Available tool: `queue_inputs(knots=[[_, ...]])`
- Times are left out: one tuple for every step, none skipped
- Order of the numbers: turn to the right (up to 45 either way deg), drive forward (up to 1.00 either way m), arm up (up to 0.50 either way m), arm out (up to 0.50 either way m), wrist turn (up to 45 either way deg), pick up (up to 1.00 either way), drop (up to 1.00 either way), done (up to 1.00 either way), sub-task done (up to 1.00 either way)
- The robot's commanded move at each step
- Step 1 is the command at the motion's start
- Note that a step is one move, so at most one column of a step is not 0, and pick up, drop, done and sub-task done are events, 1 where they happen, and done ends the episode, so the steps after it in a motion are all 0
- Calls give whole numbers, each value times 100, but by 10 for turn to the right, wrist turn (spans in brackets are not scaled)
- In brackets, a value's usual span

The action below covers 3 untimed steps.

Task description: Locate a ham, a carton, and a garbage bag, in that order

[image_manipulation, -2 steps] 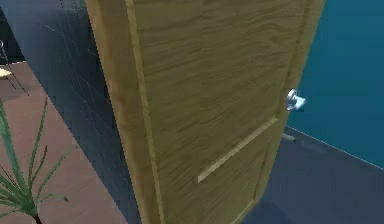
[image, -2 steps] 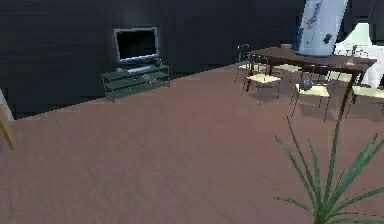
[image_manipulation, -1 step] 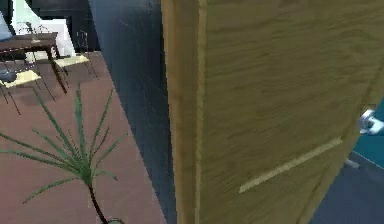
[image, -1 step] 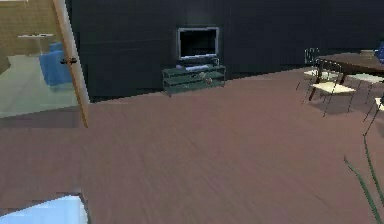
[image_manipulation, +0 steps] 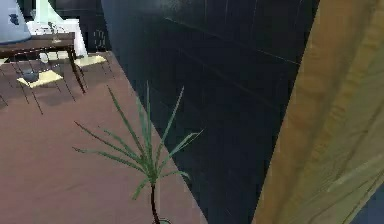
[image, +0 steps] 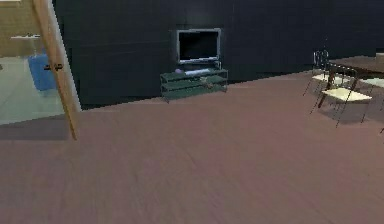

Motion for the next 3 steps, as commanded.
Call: queue_inputs(knots=[[-450, 0, 0, 0, 0, 0, 0, 0, 0], [-450, 0, 0, 0, 0, 0, 0, 0, 0], [-150, 0, 0, 0, 0, 0, 0, 0, 0]])
